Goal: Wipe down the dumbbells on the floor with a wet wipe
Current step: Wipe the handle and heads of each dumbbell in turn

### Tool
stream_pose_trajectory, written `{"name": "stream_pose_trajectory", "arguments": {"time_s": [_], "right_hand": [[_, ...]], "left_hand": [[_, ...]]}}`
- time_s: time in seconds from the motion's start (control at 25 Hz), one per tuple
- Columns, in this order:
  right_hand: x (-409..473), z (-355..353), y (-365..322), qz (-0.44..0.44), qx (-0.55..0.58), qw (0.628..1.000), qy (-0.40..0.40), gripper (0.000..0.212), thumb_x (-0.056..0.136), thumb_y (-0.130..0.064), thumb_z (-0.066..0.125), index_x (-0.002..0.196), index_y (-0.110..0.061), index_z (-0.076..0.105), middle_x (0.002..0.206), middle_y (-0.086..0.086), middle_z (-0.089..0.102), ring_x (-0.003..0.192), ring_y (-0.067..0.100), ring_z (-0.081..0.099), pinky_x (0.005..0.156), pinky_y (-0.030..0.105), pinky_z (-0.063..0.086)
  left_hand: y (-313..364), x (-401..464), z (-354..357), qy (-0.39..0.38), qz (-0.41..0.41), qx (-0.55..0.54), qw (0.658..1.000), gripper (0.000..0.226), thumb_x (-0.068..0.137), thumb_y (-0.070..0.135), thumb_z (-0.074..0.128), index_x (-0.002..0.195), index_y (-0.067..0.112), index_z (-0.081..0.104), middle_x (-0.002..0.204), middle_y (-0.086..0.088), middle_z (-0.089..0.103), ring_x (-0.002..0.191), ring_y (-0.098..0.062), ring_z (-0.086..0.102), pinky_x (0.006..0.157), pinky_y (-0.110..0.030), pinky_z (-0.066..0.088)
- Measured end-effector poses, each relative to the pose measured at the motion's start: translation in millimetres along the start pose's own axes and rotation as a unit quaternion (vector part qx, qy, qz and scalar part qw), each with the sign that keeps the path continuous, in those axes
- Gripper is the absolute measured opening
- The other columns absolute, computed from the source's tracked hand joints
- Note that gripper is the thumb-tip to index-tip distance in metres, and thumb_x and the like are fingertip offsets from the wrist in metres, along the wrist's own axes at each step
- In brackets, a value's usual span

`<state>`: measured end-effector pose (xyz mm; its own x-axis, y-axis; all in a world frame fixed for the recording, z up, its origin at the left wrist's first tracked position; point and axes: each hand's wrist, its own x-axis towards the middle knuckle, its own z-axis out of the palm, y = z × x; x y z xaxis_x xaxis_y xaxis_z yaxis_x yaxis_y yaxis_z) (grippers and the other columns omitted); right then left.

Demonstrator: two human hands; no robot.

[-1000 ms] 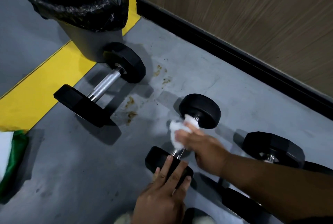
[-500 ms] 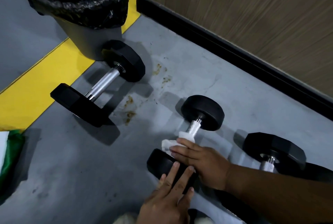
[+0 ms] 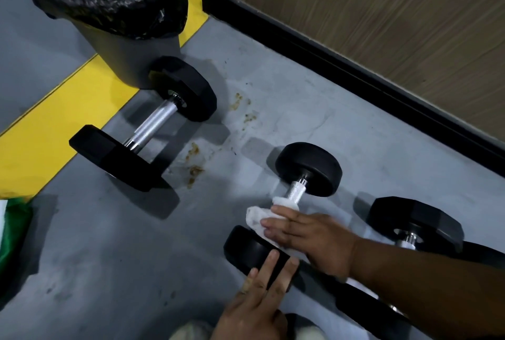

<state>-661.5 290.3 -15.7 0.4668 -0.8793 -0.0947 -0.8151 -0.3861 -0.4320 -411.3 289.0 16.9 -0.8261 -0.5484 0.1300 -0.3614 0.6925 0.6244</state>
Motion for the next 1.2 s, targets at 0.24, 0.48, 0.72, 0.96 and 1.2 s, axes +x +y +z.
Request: {"name": "stream_pose_trajectory", "arguments": {"time_s": [0.24, 0.48, 0.72, 0.96, 1.2], "right_hand": [[3.6, 2.8, -0.8, 0.128, 0.015, 0.989, 0.070, 0.103, 0.069, 0.014, 0.047, 0.157, -0.037, 0.028, 0.167, -0.017, 0.019, 0.157, 0.018, 0.013, 0.089, 0.050, 0.059], [0.1, 10.1, -11.9, 0.019, -0.004, 1.000, 0.010, 0.057, 0.099, -0.014, 0.042, 0.155, -0.023, 0.039, 0.167, -0.011, 0.024, 0.156, 0.021, 0.016, 0.089, 0.040, 0.057], [-2.5, 2.3, 22.1, 0.123, 0.019, 0.989, 0.082, 0.096, 0.069, 0.010, 0.045, 0.153, -0.037, 0.038, 0.164, -0.015, 0.029, 0.155, 0.017, 0.021, 0.095, 0.047, 0.056], [-2.1, 11.6, -10.4, 0.074, 0.000, 0.997, 0.016, 0.088, 0.076, 0.002, 0.058, 0.155, -0.029, 0.034, 0.168, -0.014, 0.018, 0.157, 0.023, 0.013, 0.083, 0.042, 0.060], [0.3, -5.8, 28.4, 0.129, 0.001, 0.987, 0.092, 0.092, 0.066, 0.015, 0.050, 0.149, -0.025, 0.049, 0.159, -0.010, 0.040, 0.153, 0.015, 0.027, 0.098, 0.041, 0.057]], "left_hand": [[-10.9, -6.0, -1.5, -0.003, 0.056, 0.057, 0.997, 0.033, 0.094, 0.018, 0.045, 0.090, 0.031, 0.075, 0.151, 0.012, 0.051, 0.143, -0.011, 0.042, 0.116, -0.023, 0.030], [-33.8, 5.8, -10.8, 0.062, 0.052, 0.098, 0.992, 0.041, 0.098, 0.029, 0.053, 0.136, 0.016, 0.054, 0.149, -0.016, 0.050, 0.140, -0.031, 0.047, 0.102, -0.039, 0.052], [-41.1, 5.3, -12.1, 0.043, 0.063, 0.072, 0.994, 0.046, 0.095, 0.035, 0.061, 0.136, 0.014, 0.055, 0.150, -0.019, 0.048, 0.142, -0.035, 0.043, 0.094, -0.043, 0.057], [-37.6, 4.8, -12.3, 0.031, 0.076, 0.059, 0.995, 0.053, 0.093, 0.040, 0.061, 0.138, 0.014, 0.053, 0.152, -0.018, 0.046, 0.143, -0.035, 0.042, 0.093, -0.043, 0.057], [-37.2, 3.5, -7.9, 0.034, 0.083, 0.053, 0.995, 0.052, 0.094, 0.035, 0.060, 0.141, 0.014, 0.051, 0.156, -0.017, 0.042, 0.145, -0.036, 0.039, 0.097, -0.047, 0.054]]}}
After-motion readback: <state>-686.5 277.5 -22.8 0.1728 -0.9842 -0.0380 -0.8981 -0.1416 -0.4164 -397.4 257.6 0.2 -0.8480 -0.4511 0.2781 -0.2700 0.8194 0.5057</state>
